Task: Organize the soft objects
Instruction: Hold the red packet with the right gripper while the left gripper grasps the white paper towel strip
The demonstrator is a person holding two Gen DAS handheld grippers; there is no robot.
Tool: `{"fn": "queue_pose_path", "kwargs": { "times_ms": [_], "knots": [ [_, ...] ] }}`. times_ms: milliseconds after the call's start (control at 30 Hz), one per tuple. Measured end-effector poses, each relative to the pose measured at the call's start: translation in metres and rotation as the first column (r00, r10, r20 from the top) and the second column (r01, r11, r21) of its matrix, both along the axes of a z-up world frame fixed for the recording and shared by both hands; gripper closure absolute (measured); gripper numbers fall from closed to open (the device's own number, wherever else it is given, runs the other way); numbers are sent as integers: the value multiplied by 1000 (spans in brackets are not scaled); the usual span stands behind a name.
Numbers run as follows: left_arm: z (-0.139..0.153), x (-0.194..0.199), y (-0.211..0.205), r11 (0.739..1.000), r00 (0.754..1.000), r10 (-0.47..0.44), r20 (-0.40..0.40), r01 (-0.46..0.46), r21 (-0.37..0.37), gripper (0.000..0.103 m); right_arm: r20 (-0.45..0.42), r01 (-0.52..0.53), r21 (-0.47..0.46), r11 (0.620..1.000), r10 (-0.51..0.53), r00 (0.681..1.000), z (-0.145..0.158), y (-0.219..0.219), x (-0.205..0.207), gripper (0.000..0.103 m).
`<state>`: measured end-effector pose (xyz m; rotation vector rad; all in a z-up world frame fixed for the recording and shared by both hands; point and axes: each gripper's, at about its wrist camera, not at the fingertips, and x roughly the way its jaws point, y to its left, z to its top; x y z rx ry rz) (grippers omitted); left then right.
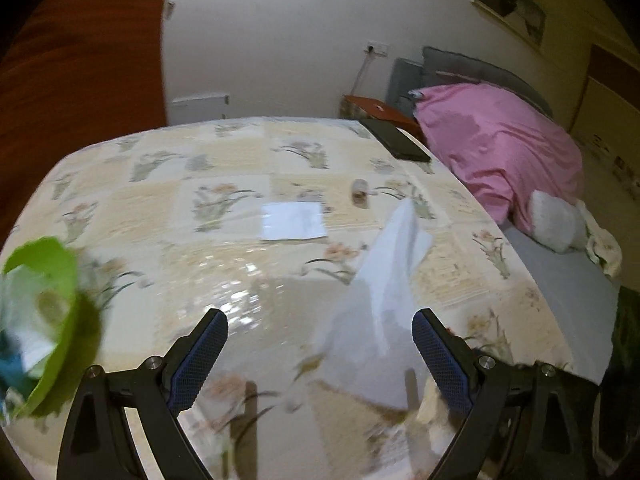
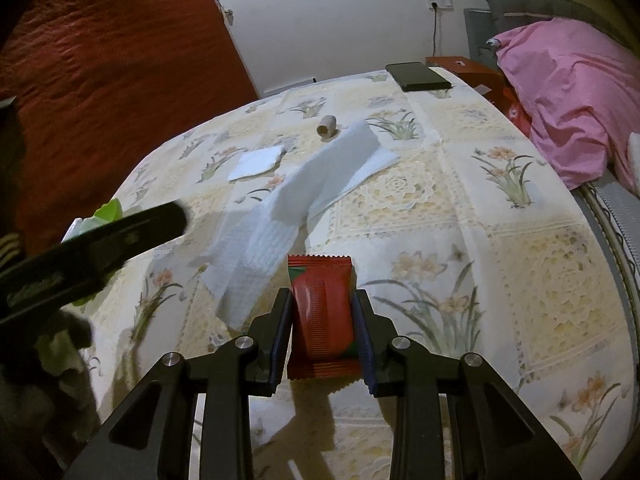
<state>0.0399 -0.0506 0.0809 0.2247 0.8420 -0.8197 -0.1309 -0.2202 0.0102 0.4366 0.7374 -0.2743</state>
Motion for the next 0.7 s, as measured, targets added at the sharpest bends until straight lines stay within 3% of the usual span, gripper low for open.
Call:
{"fn": "queue_pose_path", "kwargs": {
  "times_ms": [233,500,633,700],
  "knots": [
    [-17,13,-34,998,994,-65,-84,67,21,7,8,-4,21,1000,4,1000,-3,-3,-2,72],
    [-28,10,-55,992,991,-106,-78,110,61,8,18,-4,29,1000,4,1000,-3,-3,-2,72],
    [-33,12,-60,990,992,-103,-75,109,85,22,19,-4,30,1000,4,1000,-3,-3,-3,72],
    [-33,10,-61,990,994,-104,-47,108,94,34,20,-4,31,1000,3,1000,-3,-3,-2,72]
  ]
}}
